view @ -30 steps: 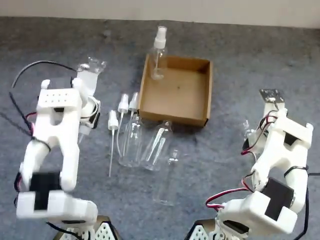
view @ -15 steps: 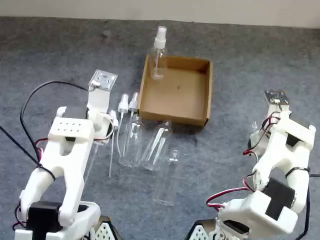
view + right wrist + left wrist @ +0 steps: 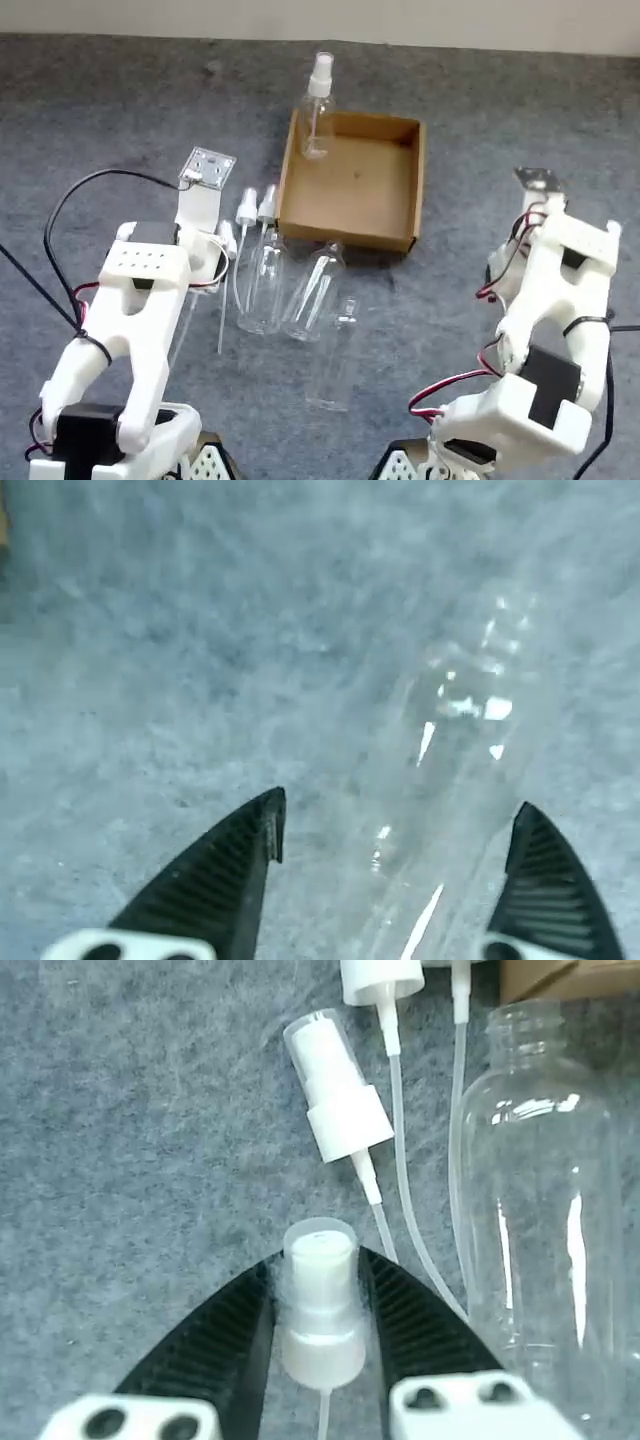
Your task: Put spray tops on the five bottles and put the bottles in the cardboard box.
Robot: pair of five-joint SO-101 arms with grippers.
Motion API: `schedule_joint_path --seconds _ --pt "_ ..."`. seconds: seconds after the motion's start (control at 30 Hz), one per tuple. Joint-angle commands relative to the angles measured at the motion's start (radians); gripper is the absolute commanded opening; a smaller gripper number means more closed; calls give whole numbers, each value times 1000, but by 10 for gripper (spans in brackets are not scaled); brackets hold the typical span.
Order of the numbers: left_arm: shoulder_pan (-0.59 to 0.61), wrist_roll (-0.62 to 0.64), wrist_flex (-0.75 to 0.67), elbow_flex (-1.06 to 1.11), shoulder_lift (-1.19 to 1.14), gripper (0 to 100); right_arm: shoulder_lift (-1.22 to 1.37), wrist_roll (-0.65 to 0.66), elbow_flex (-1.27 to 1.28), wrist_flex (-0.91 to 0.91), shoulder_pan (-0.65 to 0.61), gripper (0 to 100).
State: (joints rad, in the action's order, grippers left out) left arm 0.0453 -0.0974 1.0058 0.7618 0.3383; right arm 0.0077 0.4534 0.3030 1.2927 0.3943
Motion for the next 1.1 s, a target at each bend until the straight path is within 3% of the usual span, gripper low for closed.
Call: schedule_joint_path --seconds 0.0,0.27,0.47,0.77,1.07 --pt "-12 5 -14 -1 39 4 -5 -66 -163 27 -8 289" --pt "-12 5 -14 1 39 4 119 -66 -262 31 59 289" --pt "-16 5 -15 1 38 4 295 21 -473 191 116 289" --pt "-16 5 -15 1 38 4 456 31 -595 199 94 288" --pt "-18 5 -15 1 38 4 495 28 -596 200 96 182"
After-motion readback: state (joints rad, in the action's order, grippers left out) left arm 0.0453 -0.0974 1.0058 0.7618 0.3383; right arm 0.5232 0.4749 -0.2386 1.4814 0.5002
